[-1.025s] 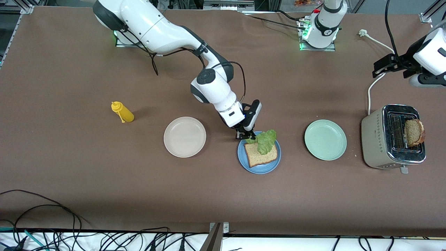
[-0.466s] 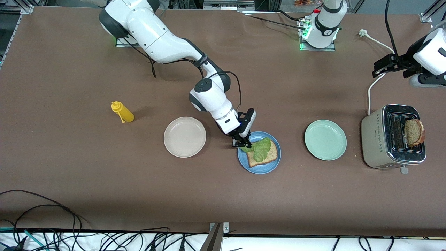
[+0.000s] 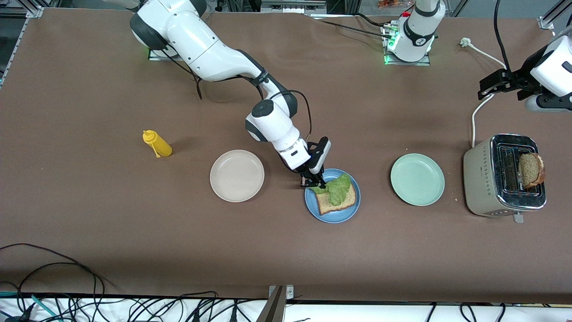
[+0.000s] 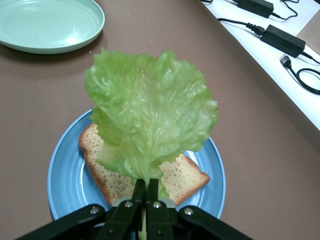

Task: Make sandwich in blue plate with both arms
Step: 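Lower the lettuce onto the bread and open the right gripper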

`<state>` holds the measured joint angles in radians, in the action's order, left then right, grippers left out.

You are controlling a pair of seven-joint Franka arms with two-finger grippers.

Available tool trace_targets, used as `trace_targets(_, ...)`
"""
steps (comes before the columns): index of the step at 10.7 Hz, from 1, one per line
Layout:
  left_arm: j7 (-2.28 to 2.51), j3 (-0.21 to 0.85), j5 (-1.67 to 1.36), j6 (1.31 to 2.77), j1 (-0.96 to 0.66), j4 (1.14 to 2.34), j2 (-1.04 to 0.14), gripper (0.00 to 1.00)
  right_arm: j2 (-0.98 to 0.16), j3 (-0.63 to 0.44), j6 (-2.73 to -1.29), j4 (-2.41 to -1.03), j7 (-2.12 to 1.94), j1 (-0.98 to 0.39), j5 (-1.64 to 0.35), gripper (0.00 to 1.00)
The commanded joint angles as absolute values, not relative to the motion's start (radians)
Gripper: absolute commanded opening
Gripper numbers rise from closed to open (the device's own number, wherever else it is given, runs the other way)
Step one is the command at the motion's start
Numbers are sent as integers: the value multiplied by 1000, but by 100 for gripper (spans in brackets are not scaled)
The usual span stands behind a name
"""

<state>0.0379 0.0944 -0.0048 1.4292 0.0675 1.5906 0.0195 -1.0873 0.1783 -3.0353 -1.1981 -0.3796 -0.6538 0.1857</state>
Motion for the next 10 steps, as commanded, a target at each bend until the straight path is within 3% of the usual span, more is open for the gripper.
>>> trace_targets(1, 31, 97, -11, 1411, 75, 1571, 17, 100, -1123, 173, -3065, -1154, -373, -661, 195, 0)
trace_targets(3, 31, 97, -11, 1411, 75, 1571, 17, 100, -1123, 173, -3063, -1154, -371, -661, 190, 3)
trace_targets(4, 31, 97, -11, 1410, 75, 1571, 17, 100, -1123, 173, -3065, -1154, -370, -661, 190, 20)
trace_targets(5, 29, 95, -9, 1410, 75, 1571, 17, 100, -1123, 175, -3063, -1154, -368, -661, 190, 27)
trace_targets(7, 29, 87, -9, 1410, 83, 1571, 17, 100, -1123, 176, -3065, -1154, -362, -661, 189, 55)
trace_targets(10, 29, 87, -9, 1410, 83, 1571, 17, 100, -1121, 178, -3063, -1154, -338, -661, 189, 62)
